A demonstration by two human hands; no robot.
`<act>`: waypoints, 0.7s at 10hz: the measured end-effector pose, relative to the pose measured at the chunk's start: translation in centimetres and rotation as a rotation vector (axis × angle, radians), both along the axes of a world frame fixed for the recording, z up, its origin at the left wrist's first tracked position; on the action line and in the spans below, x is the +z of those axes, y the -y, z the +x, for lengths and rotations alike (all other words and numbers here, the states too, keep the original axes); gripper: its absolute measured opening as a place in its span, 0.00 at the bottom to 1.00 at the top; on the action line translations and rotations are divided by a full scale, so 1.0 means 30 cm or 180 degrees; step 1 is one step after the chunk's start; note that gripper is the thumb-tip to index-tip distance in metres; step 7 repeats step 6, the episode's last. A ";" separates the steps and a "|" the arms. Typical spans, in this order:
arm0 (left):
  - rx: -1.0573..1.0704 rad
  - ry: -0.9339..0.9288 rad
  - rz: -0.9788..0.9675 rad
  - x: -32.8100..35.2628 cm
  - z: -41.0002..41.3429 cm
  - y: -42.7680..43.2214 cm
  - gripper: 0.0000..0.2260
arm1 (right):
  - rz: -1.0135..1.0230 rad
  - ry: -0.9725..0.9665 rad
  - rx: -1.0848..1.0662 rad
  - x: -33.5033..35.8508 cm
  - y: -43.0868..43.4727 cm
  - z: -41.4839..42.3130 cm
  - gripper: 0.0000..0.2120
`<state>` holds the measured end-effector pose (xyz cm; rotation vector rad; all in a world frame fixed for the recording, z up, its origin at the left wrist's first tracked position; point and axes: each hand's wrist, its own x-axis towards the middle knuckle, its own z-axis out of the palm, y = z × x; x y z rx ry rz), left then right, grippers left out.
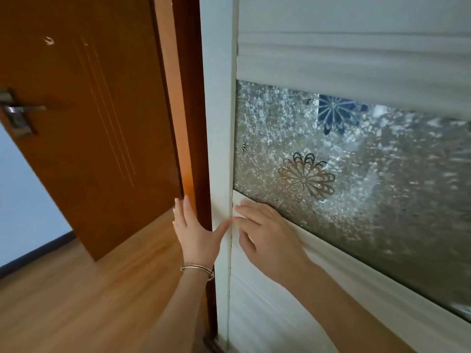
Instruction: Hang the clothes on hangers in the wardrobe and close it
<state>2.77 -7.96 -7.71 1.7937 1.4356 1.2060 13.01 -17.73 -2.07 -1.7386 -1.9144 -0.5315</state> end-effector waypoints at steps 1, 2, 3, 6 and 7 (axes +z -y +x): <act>-0.0009 0.0006 -0.0097 0.006 -0.019 -0.039 0.45 | -0.0074 -0.0054 0.0115 0.007 -0.037 -0.015 0.16; -0.0062 0.0077 -0.0281 0.011 -0.034 -0.079 0.45 | -0.0156 -0.0042 0.0230 0.010 -0.072 -0.029 0.16; -0.0260 -0.0083 -0.0300 -0.001 -0.036 -0.094 0.42 | -0.0222 -0.0035 0.0279 0.006 -0.092 -0.028 0.11; -0.0374 -0.0370 -0.0349 0.027 -0.052 -0.095 0.33 | -0.0352 -0.0202 0.0442 0.014 -0.086 -0.038 0.17; -0.0374 -0.0370 -0.0349 0.027 -0.052 -0.095 0.33 | -0.0352 -0.0202 0.0442 0.014 -0.086 -0.038 0.17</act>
